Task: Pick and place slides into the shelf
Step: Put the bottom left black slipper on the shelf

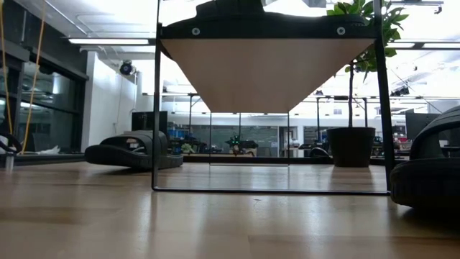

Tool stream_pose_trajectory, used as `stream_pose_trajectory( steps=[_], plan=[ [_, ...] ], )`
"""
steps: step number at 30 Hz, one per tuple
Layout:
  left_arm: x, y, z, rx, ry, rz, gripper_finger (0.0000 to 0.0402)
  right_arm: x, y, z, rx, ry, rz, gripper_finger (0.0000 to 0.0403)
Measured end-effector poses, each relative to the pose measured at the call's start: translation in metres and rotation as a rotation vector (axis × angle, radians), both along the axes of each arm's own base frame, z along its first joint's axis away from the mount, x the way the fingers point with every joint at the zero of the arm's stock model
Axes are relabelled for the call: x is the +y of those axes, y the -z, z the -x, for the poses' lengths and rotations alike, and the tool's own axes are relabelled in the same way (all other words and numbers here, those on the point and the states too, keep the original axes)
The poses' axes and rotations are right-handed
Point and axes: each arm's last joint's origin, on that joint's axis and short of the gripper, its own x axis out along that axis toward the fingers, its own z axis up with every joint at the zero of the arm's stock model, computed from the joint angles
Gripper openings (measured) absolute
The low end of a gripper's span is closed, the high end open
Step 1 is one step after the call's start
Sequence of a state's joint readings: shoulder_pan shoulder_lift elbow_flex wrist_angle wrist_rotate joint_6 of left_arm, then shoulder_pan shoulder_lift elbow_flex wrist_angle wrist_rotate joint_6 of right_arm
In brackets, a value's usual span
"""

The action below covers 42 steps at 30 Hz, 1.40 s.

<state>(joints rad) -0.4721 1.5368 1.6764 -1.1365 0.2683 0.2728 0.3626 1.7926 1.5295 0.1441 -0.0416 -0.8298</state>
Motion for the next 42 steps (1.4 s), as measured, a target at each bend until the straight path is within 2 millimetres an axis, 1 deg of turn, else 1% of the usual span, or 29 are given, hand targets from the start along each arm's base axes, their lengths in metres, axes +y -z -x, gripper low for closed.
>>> stream_pose_trajectory(
  steps=[4,10,13,18,20,22,24,29,32,35,39,42],
  plan=[
    [0.008,-0.013,0.012,-0.061,-0.052,-0.023,0.0125,-0.002,-0.007,0.005,-0.001,0.005,-0.011,0.0064],
    [0.020,-0.030,0.028,-0.164,-0.125,-0.078,0.0125,-0.001,-0.009,0.007,0.010,-0.003,-0.019,0.0063],
    [0.024,-0.034,0.030,-0.216,-0.170,-0.107,0.0125,-0.001,-0.008,0.008,0.017,-0.012,-0.023,0.0063],
    [0.027,-0.034,0.030,-0.234,-0.248,-0.182,0.0124,0.000,-0.008,0.008,0.020,-0.023,-0.030,0.0063],
    [0.029,-0.036,0.026,-0.297,-0.319,-0.220,0.0124,0.000,-0.008,0.007,0.020,-0.021,-0.034,0.0063],
    [0.033,-0.034,0.025,-0.308,-0.373,-0.296,0.0124,-0.001,-0.008,0.007,0.019,-0.009,-0.033,0.0063],
    [0.034,-0.037,0.026,-0.341,-0.410,-0.335,0.0124,-0.001,-0.008,0.007,0.019,-0.010,-0.034,0.0063],
    [0.041,-0.042,0.033,-0.390,-0.490,-0.400,0.0124,-0.002,-0.007,0.007,0.026,0.052,-0.022,0.0062],
    [0.045,-0.046,0.036,-0.424,-0.564,-0.441,0.0124,-0.004,-0.006,0.007,0.037,0.101,0.017,0.0056],
    [0.049,-0.051,0.044,-0.443,-0.618,-0.438,0.0124,-0.007,-0.009,0.011,0.051,0.124,0.037,0.0050],
    [0.058,-0.059,0.057,-0.477,-0.696,-0.422,0.0124,-0.012,-0.020,0.020,0.044,0.171,0.057,0.0049],
    [0.064,-0.067,0.069,-0.506,-0.751,-0.378,0.0124,-0.017,-0.026,0.029,0.058,0.188,0.103,0.0049]
  ],
)
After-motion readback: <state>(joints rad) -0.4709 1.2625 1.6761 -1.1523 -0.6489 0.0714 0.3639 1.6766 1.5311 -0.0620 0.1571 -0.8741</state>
